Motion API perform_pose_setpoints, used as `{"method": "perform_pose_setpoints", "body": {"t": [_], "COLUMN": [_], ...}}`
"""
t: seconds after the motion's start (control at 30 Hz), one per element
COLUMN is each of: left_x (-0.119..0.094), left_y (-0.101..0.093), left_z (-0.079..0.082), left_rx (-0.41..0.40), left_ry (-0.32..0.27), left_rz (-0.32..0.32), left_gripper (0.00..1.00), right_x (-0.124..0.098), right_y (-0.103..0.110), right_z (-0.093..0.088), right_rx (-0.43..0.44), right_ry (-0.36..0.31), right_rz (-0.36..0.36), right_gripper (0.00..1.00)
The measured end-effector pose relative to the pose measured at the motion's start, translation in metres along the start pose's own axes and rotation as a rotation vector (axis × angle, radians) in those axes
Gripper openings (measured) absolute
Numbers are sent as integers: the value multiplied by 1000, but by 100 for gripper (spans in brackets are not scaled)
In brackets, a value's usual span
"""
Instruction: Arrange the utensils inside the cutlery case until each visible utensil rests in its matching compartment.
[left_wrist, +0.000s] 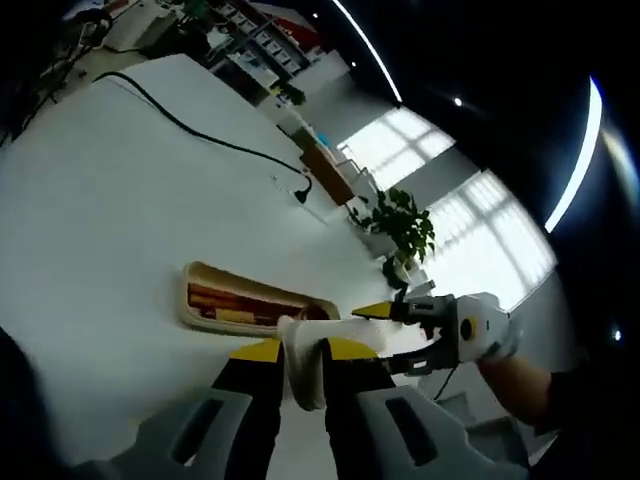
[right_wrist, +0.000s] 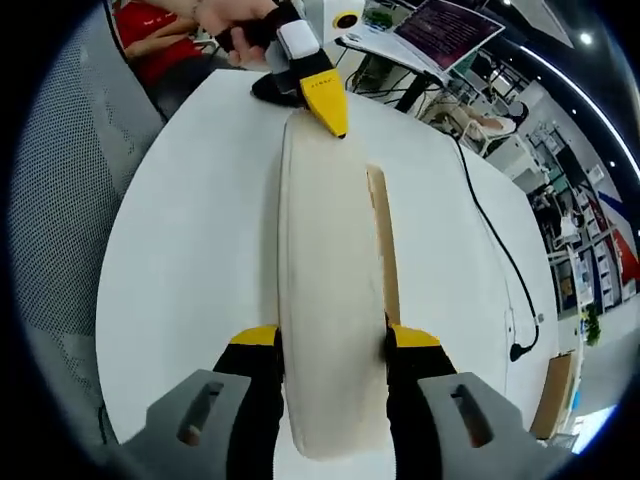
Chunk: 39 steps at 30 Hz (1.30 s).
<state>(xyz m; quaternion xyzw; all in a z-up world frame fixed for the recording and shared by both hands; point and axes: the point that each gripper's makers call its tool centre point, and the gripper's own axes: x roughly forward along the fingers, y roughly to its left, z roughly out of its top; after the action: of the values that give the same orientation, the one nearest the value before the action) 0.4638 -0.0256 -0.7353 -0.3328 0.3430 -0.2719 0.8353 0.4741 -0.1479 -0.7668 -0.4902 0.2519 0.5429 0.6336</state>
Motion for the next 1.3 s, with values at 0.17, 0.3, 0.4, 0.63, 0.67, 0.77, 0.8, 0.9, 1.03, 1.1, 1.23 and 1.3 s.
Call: {"method": "perform_pose_setpoints", "body": {"t": [0.17, 0.3, 0.4, 0.63, 0.67, 0.77, 0.8, 0.9, 1.03, 1.1, 1.23, 1.3], "left_x": [6, 11, 14, 18, 19, 23, 25, 28, 28, 27, 25, 25], "left_y": [9, 16, 24, 39, 41, 48, 51, 55, 58, 60, 64, 64], "left_z": [11, 22, 29, 52, 53, 52, 51, 52, 53, 52, 48, 45], "left_rx": [34, 43, 54, 56, 46, 60, 58, 61, 69, 72, 70, 72], "left_ry": [-6, 6, 15, -5, -1, 27, 41, 41, 39, 43, 50, 56], "left_rz": [35, 72, 107, 135, 137, 153, 156, 162, 171, 173, 174, 174], "left_gripper": [15, 16, 16, 15, 15, 15, 15, 15, 15, 15, 15, 15], "right_x": [6, 12, 17, 26, 28, 34, 36, 38, 43, 44, 47, 49], "right_y": [-13, -23, -29, -39, -40, -41, -42, -44, -42, -42, -35, -35], "right_z": [0, 0, 2, 8, 8, 6, 5, 3, 4, 4, 5, 3], "right_rx": [3, 6, 21, 142, 129, 119, 112, 122, 140, 139, 144, 121], "right_ry": [6, 15, 21, -14, -8, 17, 19, 25, 39, 37, 47, 64], "right_rz": [-6, -13, -11, 36, 32, 57, 62, 73, 98, 105, 142, 146], "right_gripper": [39, 39, 39, 39, 39, 39, 39, 39, 39, 39, 39, 39]}}
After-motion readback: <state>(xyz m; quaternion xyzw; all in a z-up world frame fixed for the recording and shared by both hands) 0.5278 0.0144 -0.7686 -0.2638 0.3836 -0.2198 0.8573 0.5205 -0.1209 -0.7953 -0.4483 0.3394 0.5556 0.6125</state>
